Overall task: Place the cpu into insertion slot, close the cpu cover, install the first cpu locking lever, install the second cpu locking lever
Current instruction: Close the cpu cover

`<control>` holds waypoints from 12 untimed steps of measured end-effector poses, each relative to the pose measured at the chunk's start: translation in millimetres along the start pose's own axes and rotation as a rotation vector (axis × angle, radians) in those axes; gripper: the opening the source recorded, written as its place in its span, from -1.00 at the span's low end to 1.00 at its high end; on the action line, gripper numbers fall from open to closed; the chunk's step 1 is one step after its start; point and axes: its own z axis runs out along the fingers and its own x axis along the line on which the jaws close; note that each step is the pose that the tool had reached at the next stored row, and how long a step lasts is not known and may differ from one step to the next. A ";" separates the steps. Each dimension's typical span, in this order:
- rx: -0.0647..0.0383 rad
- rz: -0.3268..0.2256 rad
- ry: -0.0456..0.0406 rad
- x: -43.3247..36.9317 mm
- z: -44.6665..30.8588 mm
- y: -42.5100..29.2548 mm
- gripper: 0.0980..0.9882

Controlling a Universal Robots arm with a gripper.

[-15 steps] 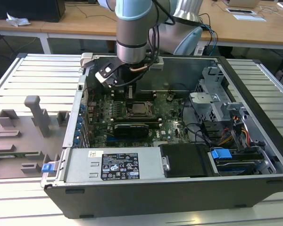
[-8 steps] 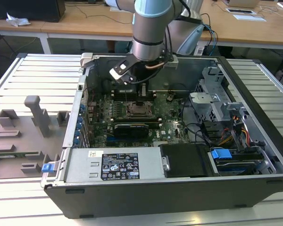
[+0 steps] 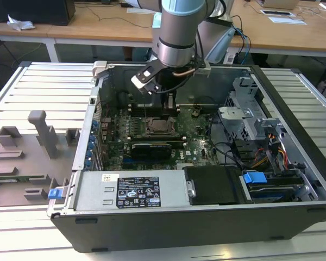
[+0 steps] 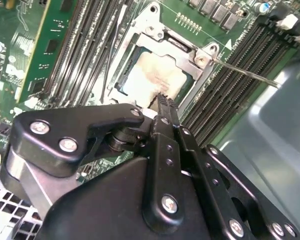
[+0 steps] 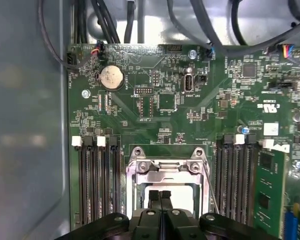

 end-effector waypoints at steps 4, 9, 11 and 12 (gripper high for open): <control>0.000 0.000 -0.0001 -0.1 -8.0 -0.3 -0.98; 0.000 0.000 -0.0001 -0.2 -23.4 -1.0 -0.98; 0.000 0.000 -0.0001 -0.3 -26.6 -1.1 -0.98; 0.000 0.000 -0.0002 -0.3 -28.9 -1.2 -0.98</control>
